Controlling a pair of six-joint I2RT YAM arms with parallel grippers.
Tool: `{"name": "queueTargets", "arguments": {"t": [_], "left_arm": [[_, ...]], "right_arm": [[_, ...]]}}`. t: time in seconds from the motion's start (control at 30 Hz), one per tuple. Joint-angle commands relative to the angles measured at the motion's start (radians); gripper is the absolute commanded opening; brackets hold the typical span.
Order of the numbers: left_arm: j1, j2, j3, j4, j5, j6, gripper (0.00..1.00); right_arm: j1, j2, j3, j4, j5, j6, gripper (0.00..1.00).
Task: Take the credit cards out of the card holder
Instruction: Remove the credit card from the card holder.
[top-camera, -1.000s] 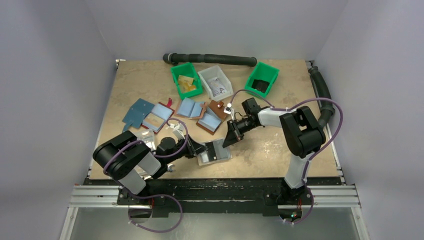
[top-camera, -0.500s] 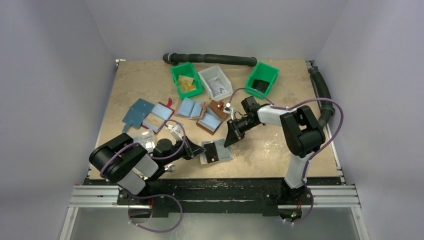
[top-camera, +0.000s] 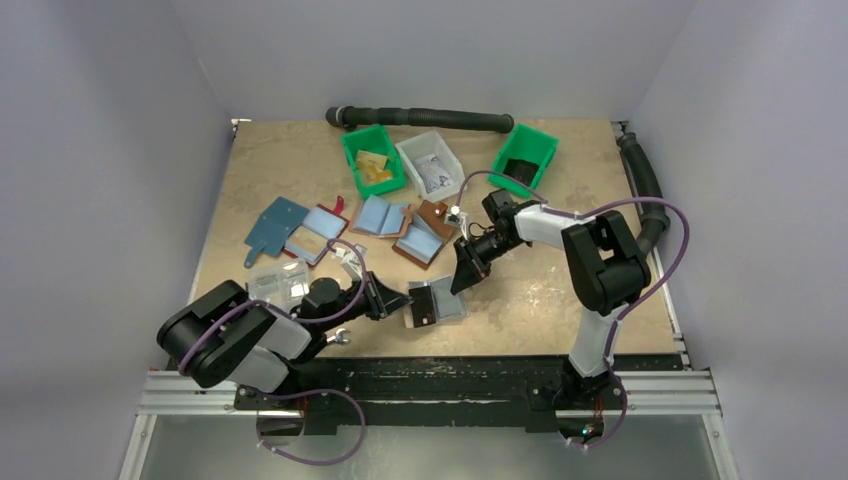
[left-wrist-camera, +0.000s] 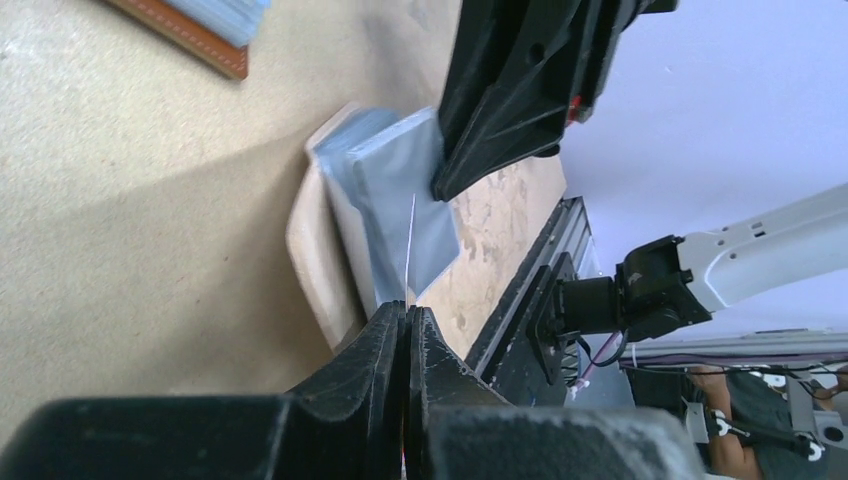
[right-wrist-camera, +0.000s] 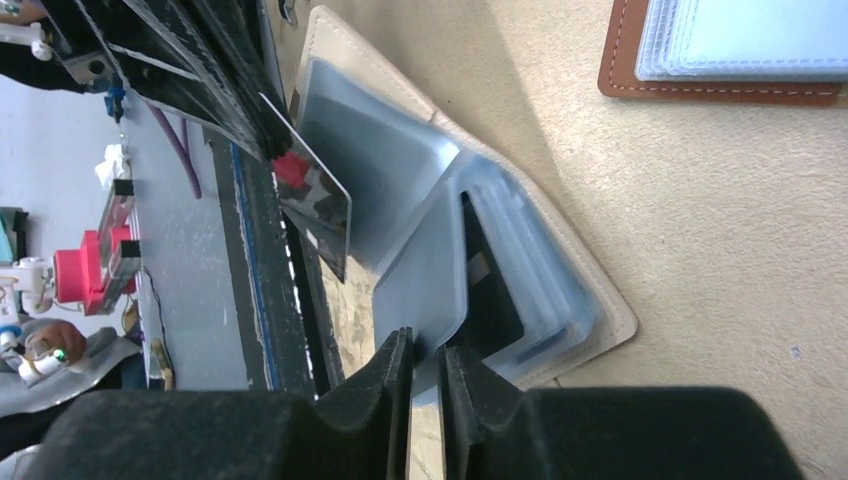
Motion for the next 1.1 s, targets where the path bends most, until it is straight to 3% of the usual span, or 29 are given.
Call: {"name": "queueTargets", "arguments": {"t": [0.0,0.27,0.53,0.77,1.07], "left_arm": [[0.004,-0.076,0.008,-0.014,0.024,0.043,0.00],[0.003,-0.165,0.040,-0.096,0.039,0.053,0.00],[0.003,-0.201,0.083,-0.149,0.063,0.065,0.00],[0.003,-0.192,0.113,-0.118,0.102,0.065,0.00],[0.000,-0.152,0.198,-0.122,0.191,0.129,0.00]], "right_arm": [[-0.007,-0.029,0.038,-0.061,-0.013,-0.102,0.26],[-0.008,-0.103,0.057,-0.125,-0.016,-0.182,0.48],[-0.007,-0.184,0.069,-0.190,-0.040,-0.269,0.53],[-0.007,-0.220,0.129,-0.362,-0.129,-0.462,0.62],[-0.008,-0.252,0.162,-0.499,-0.186,-0.638,0.68]]}}
